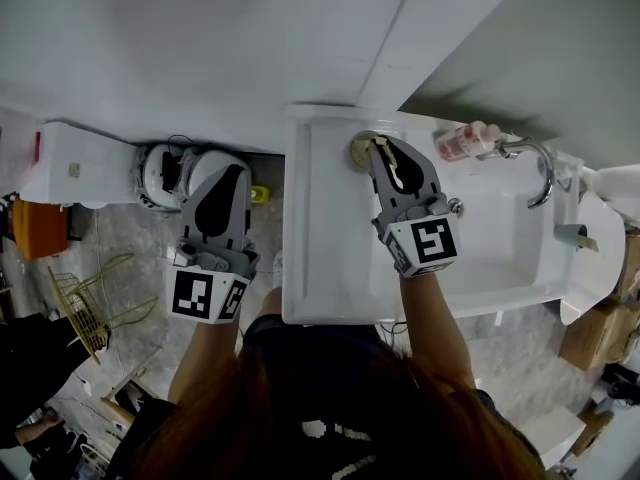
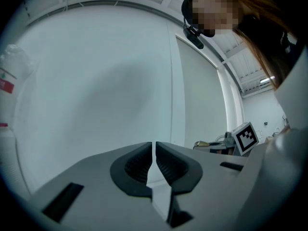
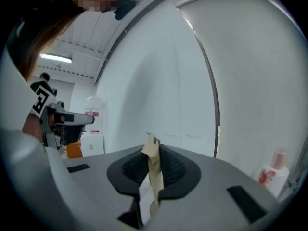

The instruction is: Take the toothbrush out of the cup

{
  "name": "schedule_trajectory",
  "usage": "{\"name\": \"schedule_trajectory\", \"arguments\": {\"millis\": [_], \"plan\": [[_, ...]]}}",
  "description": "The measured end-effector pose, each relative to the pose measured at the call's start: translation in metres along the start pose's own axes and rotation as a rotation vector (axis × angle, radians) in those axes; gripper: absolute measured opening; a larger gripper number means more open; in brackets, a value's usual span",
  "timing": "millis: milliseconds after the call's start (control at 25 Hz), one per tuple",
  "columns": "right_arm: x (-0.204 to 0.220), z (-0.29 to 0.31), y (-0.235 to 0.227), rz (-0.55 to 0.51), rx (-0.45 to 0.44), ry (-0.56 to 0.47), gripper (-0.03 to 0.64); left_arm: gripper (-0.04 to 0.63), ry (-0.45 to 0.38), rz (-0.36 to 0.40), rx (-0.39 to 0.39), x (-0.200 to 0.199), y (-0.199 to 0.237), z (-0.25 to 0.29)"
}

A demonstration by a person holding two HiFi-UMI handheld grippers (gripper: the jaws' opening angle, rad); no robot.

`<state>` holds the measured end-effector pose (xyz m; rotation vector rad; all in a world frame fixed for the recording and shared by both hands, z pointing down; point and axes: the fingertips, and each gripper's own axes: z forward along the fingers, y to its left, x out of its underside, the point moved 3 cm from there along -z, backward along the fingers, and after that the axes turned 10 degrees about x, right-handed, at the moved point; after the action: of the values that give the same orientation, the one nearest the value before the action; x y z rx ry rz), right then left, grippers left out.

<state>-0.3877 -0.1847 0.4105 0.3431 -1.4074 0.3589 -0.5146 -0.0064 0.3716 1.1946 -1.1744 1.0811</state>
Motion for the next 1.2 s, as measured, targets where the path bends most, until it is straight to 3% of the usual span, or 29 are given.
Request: {"name": "schedule_trajectory", "arguments": {"millis": [400, 720, 1200], "plan": [[-0.082, -0.059, -0.004, 0.048, 0.083, -0.116, 0.046, 0.038, -0.065, 0.037, 0.054, -0.037, -0.001, -0.013], [-0.101, -0.11, 0.009, 0.113, 0.164, -0.152, 0.044, 0.038, -0.085, 0.057, 0.103, -0.053, 0.001, -0.032], [-0.107, -0.149, 0.014, 0.07, 0.27, -0.162, 0.044, 0.038, -0.127, 0.071, 0.149, -0.069, 0.004, -0.047]]}}
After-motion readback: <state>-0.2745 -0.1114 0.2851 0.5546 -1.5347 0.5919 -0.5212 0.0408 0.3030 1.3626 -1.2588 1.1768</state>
